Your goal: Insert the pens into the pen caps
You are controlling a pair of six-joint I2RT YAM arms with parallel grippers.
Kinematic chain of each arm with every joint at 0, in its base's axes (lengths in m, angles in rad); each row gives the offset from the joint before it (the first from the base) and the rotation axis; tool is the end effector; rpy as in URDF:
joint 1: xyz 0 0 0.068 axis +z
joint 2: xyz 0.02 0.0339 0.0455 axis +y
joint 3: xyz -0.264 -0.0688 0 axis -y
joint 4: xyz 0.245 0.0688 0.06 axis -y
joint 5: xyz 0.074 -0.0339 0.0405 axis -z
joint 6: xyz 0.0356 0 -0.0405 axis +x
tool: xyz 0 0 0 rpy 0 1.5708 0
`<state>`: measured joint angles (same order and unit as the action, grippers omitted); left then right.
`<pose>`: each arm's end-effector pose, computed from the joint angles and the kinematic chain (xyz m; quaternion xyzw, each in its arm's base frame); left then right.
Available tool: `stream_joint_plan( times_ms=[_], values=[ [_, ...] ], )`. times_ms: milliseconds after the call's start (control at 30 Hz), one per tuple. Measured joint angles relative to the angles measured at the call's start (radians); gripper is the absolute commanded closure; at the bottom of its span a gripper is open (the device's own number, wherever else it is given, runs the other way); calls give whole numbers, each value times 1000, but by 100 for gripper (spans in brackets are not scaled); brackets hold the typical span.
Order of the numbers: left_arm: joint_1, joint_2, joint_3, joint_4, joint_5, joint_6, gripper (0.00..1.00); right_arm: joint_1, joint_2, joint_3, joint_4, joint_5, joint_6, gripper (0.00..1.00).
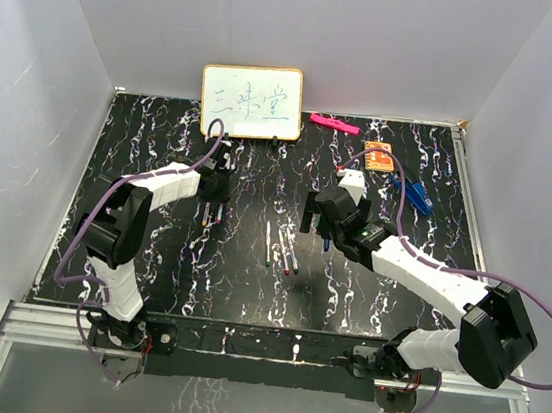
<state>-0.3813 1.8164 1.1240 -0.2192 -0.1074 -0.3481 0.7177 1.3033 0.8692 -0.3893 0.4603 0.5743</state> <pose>0.3523 -0.1372 0.1729 -0.0017 0.9450 -0.0678 0.3201 0.2136 0.1655 0.2418 0.0181 0.9101 0.0444 0.4117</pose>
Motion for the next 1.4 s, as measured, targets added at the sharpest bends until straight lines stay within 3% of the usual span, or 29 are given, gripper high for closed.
stream_joint_plan(
  times_ms=[367, 600, 800, 1033, 1400],
  values=[
    [0, -14, 23, -26, -9, 1, 71, 0, -2, -16, 5, -14, -5, 2],
    [-18, -145, 21, -53, -24, 0, 68, 0, -54, -49, 25, -14, -6, 2],
    [-146, -279, -23, -58, -34, -30, 67, 0, -130, -113, 64, -11, -8, 2],
    [-359, -227, -63, -88, -31, -92, 66, 0, -207, -161, 96, 12, -7, 2],
    [-433, -90, -61, -94, -37, -143, 66, 0, -252, -183, 103, 39, -8, 2]
  ],
)
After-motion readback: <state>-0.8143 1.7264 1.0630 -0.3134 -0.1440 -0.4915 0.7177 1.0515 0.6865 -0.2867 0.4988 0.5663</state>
